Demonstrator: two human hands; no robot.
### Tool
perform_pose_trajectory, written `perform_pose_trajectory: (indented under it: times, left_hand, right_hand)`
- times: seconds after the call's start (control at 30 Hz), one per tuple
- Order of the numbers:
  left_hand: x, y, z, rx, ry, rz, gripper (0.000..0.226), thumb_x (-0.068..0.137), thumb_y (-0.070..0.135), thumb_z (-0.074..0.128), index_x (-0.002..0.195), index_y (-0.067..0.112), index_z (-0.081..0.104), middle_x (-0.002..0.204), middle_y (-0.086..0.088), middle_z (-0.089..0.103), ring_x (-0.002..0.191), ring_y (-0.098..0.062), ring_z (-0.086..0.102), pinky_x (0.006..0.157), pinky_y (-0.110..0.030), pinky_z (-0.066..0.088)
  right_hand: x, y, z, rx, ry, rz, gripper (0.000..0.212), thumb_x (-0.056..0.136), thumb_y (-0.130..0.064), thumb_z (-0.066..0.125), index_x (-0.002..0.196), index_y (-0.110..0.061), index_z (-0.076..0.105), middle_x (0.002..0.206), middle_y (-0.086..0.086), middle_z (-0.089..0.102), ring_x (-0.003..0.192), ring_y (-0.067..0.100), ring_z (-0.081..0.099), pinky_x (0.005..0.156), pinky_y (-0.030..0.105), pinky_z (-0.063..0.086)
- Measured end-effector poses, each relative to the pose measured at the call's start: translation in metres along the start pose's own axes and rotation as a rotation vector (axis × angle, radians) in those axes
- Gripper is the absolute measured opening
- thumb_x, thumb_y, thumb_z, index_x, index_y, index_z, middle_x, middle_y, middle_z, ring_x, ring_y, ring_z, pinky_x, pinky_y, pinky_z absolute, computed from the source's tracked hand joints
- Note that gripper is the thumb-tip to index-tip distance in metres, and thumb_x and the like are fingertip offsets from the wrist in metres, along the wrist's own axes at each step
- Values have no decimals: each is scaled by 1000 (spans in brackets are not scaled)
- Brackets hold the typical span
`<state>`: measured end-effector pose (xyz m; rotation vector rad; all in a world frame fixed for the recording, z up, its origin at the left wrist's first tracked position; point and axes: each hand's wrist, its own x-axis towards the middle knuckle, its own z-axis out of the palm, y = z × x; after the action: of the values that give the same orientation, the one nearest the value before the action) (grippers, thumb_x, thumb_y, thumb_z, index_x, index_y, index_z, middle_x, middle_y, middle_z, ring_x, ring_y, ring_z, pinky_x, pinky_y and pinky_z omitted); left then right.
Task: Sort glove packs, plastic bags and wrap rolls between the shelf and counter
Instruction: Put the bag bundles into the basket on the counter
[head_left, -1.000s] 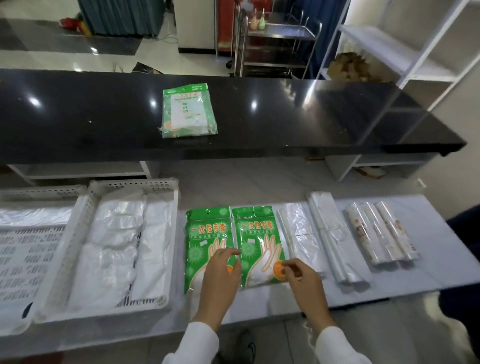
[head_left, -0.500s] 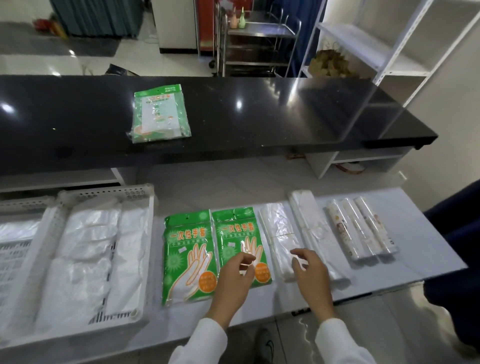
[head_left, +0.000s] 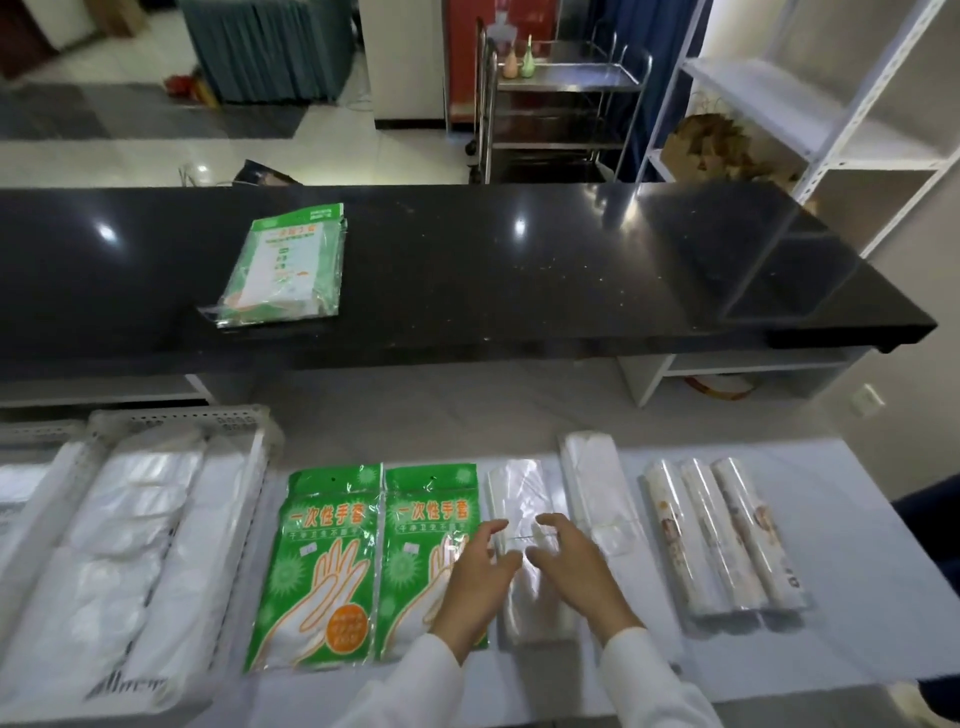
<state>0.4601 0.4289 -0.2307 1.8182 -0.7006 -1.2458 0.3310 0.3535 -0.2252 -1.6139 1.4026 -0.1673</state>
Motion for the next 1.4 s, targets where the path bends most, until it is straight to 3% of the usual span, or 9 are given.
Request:
perform_pose_trajectory:
  times: [0.13,0.27,0.33,0.63,0.77,0.87,0.97,1.1,1.4]
  left_hand:
    - [10,1,14,-64,25,-83,44,96,7,64,137,21,56,133,-5,62,124,-20,59,113,-43,46]
    - [17,2,19,-138,119,-135,36,95,6,63,128,21,61,124,-9,67,116,-27,64,108,-48,49]
    - [17,2,20,-185,179,-156,32,96,4,64,122,22,64,124,-8,65,117,-26,61,108,-44,49]
    - [6,13,2,-428,324,-105,28,84,-8,77,103,13,74,107,-12,76,92,-25,74,78,-35,61]
    - [-10,22,-28,-585,319,-62,38,78,-12,80,108,10,74,105,-13,79,93,-31,76,82,-48,63]
    - [-24,23,-52,-666,405,-30,39,78,-14,78,106,13,75,106,-15,78,90,-28,76,75,-41,61]
    - [-36,18,-73,-679,512,21,37,79,-12,78,106,13,76,112,-16,76,104,-36,72,92,-52,58]
    - [-50,13,-106,-641,597,67,29,80,-6,80,93,20,78,104,-6,78,97,-30,75,89,-48,61]
    - [-68,-9,-206,-511,508,226,27,86,6,81,92,32,79,96,6,80,89,-12,77,69,-19,59]
  right_hand:
    - [15,3,-14,42,-19,36,36,93,-13,71,128,-18,65,122,2,64,117,20,62,93,24,45]
    - [25,6,-18,130,29,58,28,91,-8,72,118,-17,69,108,0,67,98,15,64,64,4,43]
    - [28,7,-17,160,51,52,25,89,-6,73,112,-16,70,102,-2,69,97,16,66,62,2,42]
    - [29,-6,-27,603,-106,118,25,87,0,80,106,-13,71,79,5,80,64,12,74,58,20,55]
    - [24,-28,-27,726,-271,43,21,89,-3,78,109,-10,78,96,6,82,84,16,79,66,20,59]
    - [15,-48,-7,718,-402,-24,24,93,-10,74,117,-12,78,109,8,81,98,24,79,72,24,60]
    - [5,-67,22,684,-494,-25,24,94,-11,74,117,-11,78,109,10,81,94,24,78,71,28,60]
    - [-13,-96,65,679,-430,-31,27,91,-12,78,118,-11,75,103,12,81,92,29,79,71,32,61]
    - [-47,-158,134,662,-252,-133,26,91,-14,78,117,-13,73,104,9,82,95,28,79,80,36,63]
